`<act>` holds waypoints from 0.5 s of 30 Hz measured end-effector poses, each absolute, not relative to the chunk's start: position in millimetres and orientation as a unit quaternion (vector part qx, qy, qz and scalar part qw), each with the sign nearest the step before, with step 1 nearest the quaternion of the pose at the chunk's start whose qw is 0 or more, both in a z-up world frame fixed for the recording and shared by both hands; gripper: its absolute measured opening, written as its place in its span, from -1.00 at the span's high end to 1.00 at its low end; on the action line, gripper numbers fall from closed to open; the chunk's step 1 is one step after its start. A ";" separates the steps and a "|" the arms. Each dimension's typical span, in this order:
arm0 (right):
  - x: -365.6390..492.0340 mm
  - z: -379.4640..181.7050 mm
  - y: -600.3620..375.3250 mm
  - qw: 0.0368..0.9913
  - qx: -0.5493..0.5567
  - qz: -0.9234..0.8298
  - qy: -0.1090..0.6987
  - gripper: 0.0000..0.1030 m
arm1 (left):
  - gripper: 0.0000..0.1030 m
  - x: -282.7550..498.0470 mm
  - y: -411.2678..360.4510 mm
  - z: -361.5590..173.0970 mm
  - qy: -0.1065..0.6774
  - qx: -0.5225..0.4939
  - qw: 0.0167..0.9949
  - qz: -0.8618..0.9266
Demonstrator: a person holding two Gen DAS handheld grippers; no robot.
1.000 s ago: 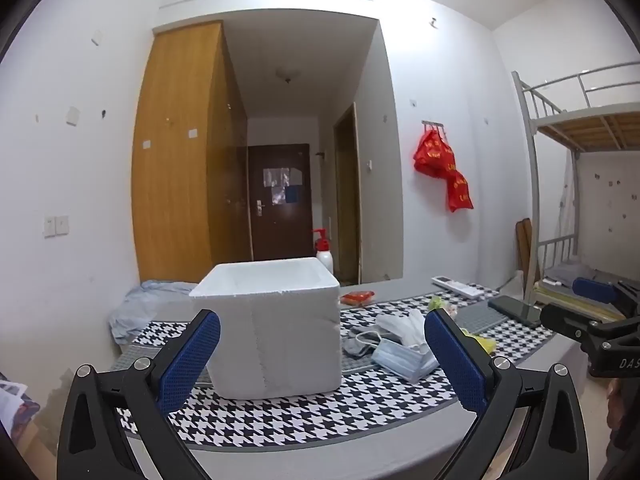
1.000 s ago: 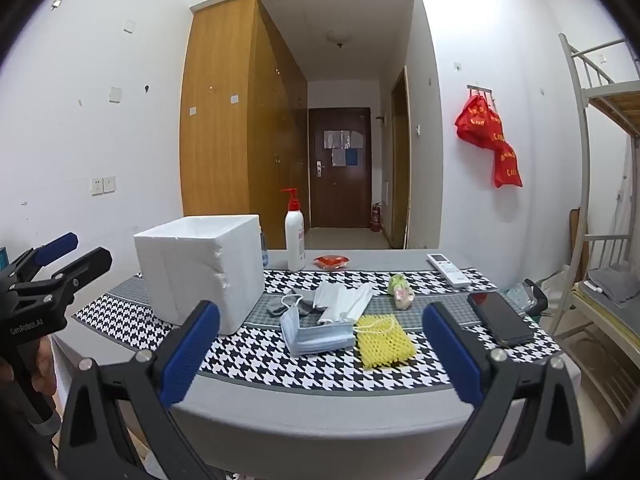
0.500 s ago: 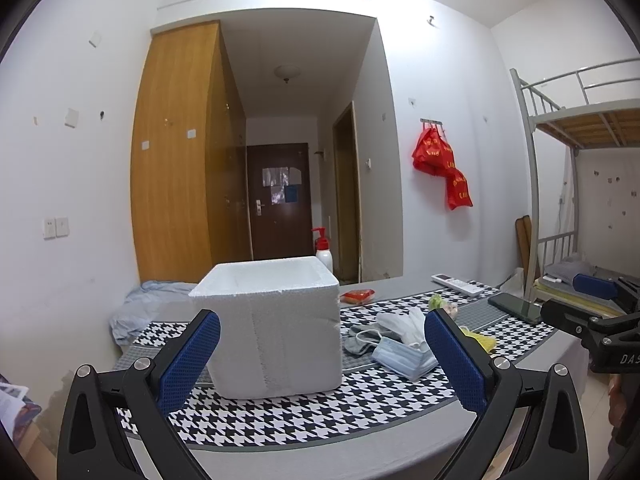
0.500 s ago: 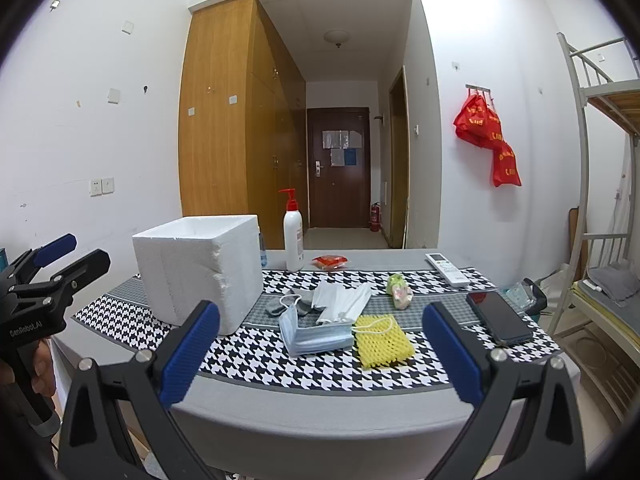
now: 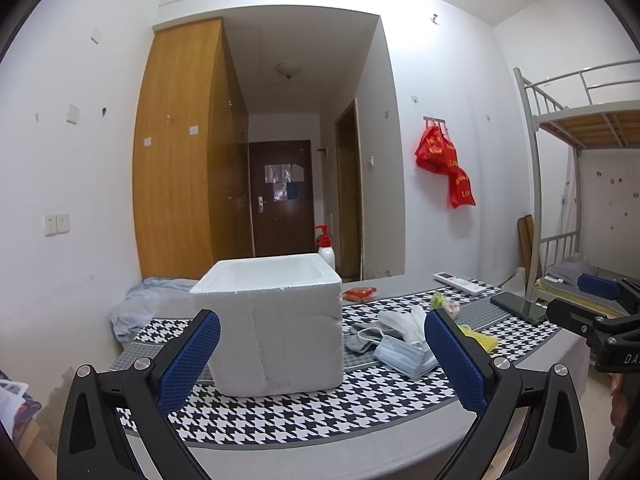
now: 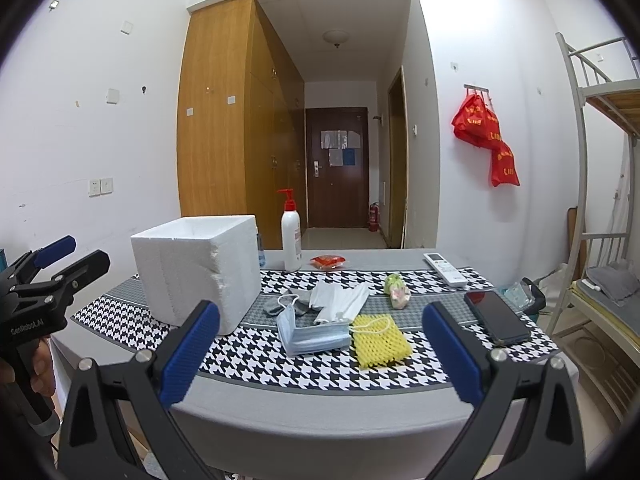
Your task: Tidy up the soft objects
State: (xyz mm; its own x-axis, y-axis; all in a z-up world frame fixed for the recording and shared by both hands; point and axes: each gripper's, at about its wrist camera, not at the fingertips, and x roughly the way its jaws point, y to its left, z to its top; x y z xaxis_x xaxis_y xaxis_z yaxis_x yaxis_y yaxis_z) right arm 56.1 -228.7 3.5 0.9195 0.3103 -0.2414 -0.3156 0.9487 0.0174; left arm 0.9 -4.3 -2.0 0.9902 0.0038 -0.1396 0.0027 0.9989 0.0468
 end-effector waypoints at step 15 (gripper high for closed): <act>56.8 3.0 -229.9 0.979 -0.013 0.159 0.123 -0.99 | -0.98 3.7 -3.8 -2.2 0.075 0.025 0.997 -0.002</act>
State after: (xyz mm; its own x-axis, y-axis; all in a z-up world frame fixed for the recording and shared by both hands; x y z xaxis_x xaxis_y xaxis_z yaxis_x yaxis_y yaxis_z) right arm 56.8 -229.9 3.0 0.9192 0.3084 -0.2450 -0.3148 0.9491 0.0138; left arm 3.7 -3.8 -2.2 0.9888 0.0004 -0.1492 0.0072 0.9987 0.0506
